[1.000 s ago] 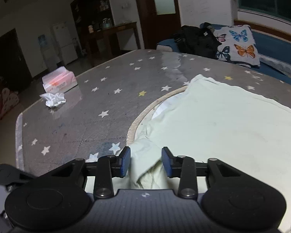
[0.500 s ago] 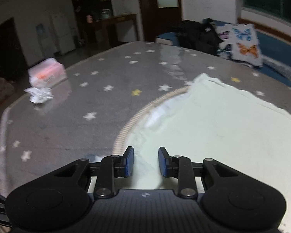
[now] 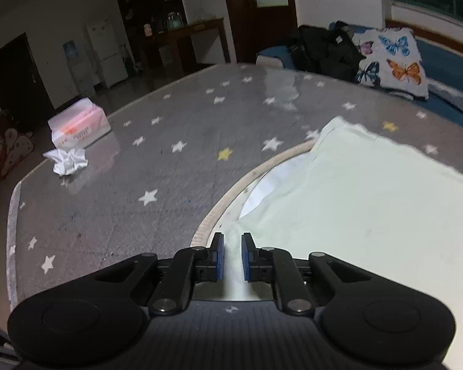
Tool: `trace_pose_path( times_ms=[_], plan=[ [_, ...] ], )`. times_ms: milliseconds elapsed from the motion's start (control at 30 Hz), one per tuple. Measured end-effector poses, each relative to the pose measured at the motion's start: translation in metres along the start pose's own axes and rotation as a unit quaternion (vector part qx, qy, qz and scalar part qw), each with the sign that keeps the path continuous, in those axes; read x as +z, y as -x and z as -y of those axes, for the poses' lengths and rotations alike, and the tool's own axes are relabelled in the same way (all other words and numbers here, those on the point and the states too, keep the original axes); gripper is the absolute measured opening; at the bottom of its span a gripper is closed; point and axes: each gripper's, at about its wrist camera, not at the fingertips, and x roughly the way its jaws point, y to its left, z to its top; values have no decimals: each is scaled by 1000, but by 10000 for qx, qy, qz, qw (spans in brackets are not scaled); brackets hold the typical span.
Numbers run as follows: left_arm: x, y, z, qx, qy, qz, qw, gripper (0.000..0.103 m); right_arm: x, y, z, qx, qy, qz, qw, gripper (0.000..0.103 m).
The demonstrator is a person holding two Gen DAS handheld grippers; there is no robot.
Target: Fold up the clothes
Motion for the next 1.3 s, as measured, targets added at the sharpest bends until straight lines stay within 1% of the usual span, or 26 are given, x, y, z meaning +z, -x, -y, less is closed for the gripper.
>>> trace_pose_path(
  times_ms=[133, 233, 333, 433, 500, 567, 667, 700, 833, 933, 1000, 1067, 1133, 1300],
  plan=[
    [10, 8, 1, 3, -48, 236, 9997, 24, -4, 29, -3, -39, 281, -38, 9996, 12],
    [16, 8, 0, 33, -66, 341, 9994, 24, -15, 42, -9, 63, 501, -141, 9986, 12],
    [15, -1, -4, 147, -51, 194, 9997, 24, -28, 42, -18, 146, 694, -227, 9972, 12],
    [10, -7, -8, 216, -16, 21, 9998, 24, -42, 32, -21, 125, 761, -373, 9963, 12],
    [6, -6, -10, 229, -49, -9, 9997, 24, -50, 28, -21, 42, 857, -307, 9958, 12],
    [5, -5, -10, 228, -64, -19, 9997, 24, -50, 31, -20, 6, 806, -264, 9964, 13],
    [5, -5, -10, 230, -75, -32, 9997, 24, -52, 43, -17, 79, 680, -177, 9975, 13],
    [5, -5, -10, 228, -83, -38, 9997, 24, -53, 46, -18, 105, 695, -170, 9974, 14],
    [6, -5, -8, 238, -98, -64, 9996, 24, -69, 47, -23, 22, 991, -358, 9944, 16],
    [14, -2, -7, 214, -89, -7, 9997, 24, -72, 54, -24, -48, 966, -258, 9950, 17],
    [22, -2, -6, 227, -107, 98, 9996, 24, -72, 62, -26, -9, 974, -187, 9951, 18],
    [32, -6, -5, 278, -127, 186, 9994, 24, -75, 69, -29, 63, 1030, -161, 9945, 18],
    [40, -17, -6, 329, -105, 194, 9992, 24, -81, 73, -32, 103, 1085, -208, 9938, 18],
    [52, -48, -9, 485, -64, 13, 9988, 24, -100, 76, -36, 142, 1151, -404, 9924, 28]
  ],
)
